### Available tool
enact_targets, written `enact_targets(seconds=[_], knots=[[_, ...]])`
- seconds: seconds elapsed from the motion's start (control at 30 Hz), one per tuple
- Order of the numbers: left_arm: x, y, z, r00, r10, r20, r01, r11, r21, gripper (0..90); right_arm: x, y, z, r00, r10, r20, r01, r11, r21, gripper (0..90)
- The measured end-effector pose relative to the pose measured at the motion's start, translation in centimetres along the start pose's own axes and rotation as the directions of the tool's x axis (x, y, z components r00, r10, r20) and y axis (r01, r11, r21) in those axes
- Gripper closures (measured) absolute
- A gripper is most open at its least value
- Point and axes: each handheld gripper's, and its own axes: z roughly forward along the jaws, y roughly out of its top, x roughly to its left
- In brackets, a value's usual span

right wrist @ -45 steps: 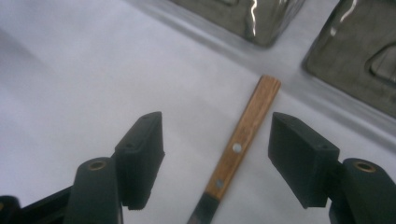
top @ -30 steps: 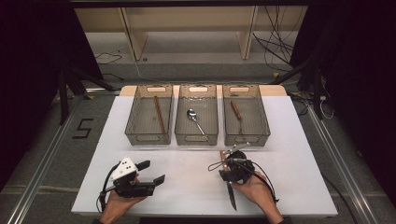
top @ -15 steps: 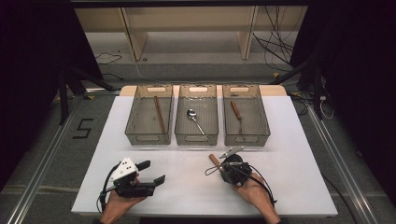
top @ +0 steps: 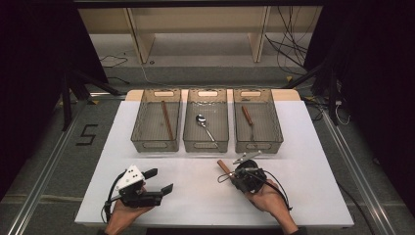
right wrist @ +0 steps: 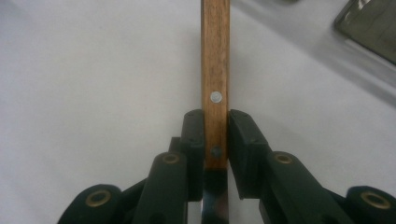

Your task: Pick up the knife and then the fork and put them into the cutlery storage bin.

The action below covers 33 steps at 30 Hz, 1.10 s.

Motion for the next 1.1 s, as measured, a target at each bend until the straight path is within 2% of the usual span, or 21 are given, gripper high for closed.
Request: enact_targets(seconds=[0.23,0.57,1.1], knots=[[0.0,0.0,0.0,1.0,0.002,0.001,-0.002,1.0,0.004,16.7,-0.8,0.3,-1.4,0.9984,0.033,-0.046,-0.036,0.997,-0.067,77.3],[0.0,0.0,0.0,1.0,0.001,0.0,-0.001,1.0,0.006,16.7,-1.0,0.2,-1.6,0.9967,0.037,-0.072,-0.043,0.995,-0.094,77.3],[0.0,0.0,0.1,1.0,0.002,-0.001,-0.002,1.0,0.009,16.7,-2.2,0.3,-2.6,0.9871,0.089,-0.133,-0.11,0.98,-0.167,77.3]])
